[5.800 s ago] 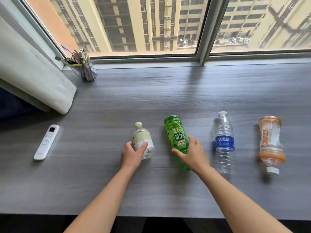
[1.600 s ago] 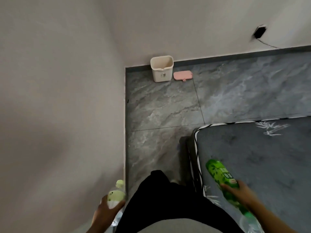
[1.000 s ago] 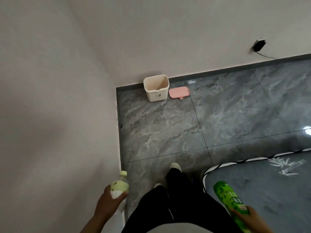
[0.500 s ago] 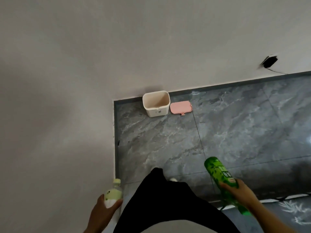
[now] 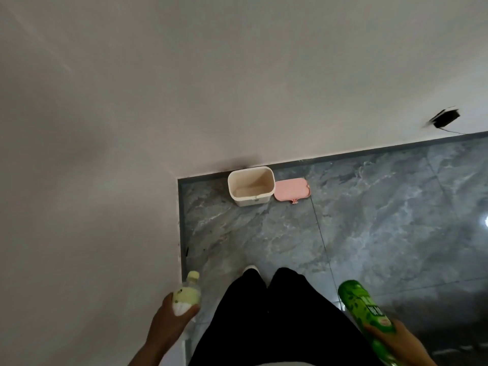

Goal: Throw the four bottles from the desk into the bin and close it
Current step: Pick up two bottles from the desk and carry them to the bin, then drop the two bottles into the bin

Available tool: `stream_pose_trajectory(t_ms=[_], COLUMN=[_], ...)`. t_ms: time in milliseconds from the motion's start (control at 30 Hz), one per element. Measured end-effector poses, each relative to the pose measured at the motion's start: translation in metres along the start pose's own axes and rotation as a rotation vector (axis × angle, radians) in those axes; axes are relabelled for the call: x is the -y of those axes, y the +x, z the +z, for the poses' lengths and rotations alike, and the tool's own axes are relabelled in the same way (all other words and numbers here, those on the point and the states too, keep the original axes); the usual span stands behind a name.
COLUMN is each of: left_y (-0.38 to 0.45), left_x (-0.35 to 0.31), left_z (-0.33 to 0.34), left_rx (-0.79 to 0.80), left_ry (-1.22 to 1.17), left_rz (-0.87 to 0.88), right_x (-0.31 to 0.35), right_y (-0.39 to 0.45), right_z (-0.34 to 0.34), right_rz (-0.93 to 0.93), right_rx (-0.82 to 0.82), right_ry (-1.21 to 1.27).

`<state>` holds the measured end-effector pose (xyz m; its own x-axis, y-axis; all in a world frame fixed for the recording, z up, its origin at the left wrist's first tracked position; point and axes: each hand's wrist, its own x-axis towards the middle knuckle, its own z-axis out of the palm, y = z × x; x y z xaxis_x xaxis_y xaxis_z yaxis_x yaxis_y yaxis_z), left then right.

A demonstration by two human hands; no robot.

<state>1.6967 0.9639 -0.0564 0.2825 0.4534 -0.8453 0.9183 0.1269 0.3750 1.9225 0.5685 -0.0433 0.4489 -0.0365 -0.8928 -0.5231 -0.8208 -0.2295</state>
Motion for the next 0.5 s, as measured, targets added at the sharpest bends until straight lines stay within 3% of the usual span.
stream_pose_trajectory(t_ms=[167,333,500], left_y=[0.040,0.072,0.113], left_x=[-0.059,-0.102,-0.142], left_z=[-0.003,0.008,0.022], left_rx=[-0.018,-0.043,-0.038], left_ry=[0.035,0.052,0.077], left_rz=[0.021,-0.023,-0.080], right_x=[0.045,0.110,0.190], right_y=[0.018,0.073,0.127], right_z=[-0.019,-0.038,-0.045], right_rz=[0.030,-0.008,-0.086], right_rx=[0.006,-0.044,0.015], right_ry=[0.084,-0.011,-0.128])
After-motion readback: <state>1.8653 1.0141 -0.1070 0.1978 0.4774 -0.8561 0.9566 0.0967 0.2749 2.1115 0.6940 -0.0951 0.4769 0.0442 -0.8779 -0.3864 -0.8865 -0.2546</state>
